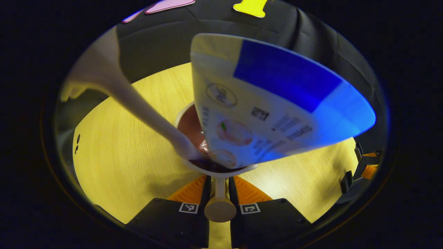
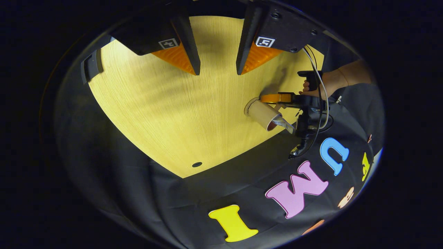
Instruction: Put the toothbrush and toothpaste on the desktop into the cup, then pick up the cup and place it on the coaster on the desktop.
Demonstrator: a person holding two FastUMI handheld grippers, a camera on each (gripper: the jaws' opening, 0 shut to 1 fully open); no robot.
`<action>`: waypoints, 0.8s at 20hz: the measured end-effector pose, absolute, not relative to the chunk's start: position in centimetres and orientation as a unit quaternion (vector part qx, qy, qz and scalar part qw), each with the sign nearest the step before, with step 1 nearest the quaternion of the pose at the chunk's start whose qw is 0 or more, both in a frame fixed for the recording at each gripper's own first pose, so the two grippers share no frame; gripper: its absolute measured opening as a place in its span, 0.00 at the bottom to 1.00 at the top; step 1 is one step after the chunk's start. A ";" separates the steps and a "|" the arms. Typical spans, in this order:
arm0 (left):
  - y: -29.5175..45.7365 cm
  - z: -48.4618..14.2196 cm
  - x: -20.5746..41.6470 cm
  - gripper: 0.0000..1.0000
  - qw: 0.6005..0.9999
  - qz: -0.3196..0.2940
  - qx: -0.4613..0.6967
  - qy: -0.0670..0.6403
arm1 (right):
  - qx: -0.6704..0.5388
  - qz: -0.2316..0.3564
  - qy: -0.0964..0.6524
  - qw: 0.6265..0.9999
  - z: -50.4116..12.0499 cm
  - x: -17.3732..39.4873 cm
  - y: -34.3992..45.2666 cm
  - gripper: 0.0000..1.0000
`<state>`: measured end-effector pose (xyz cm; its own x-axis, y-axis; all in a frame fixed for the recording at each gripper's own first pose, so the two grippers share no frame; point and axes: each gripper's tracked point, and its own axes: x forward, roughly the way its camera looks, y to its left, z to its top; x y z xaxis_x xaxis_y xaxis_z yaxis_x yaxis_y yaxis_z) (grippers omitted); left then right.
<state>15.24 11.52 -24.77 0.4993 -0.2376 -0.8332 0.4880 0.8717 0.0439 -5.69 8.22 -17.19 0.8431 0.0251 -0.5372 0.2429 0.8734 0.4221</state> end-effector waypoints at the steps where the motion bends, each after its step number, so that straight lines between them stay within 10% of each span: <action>1: 11.7 -24.9 15.2 0.34 0.854 -0.212 0.138 0.454 | 0.244 -0.059 0.273 0.929 -17.1 -5.8 8.3 0.65; 6: 11.4 -24.4 14.7 0.36 0.856 -0.213 0.130 0.453 | 0.246 -0.059 0.272 0.928 -16.9 -5.9 8.4 0.65; 10: 10.9 -23.5 13.5 0.81 0.861 -0.225 0.122 0.440 | 0.238 -0.054 0.267 0.932 -16.1 -5.6 8.9 0.68; 16: 12.7 -18.7 10.9 0.98 0.893 -0.226 0.082 0.381 | 0.220 -0.023 0.255 0.941 -13.9 -3.9 12.2 0.72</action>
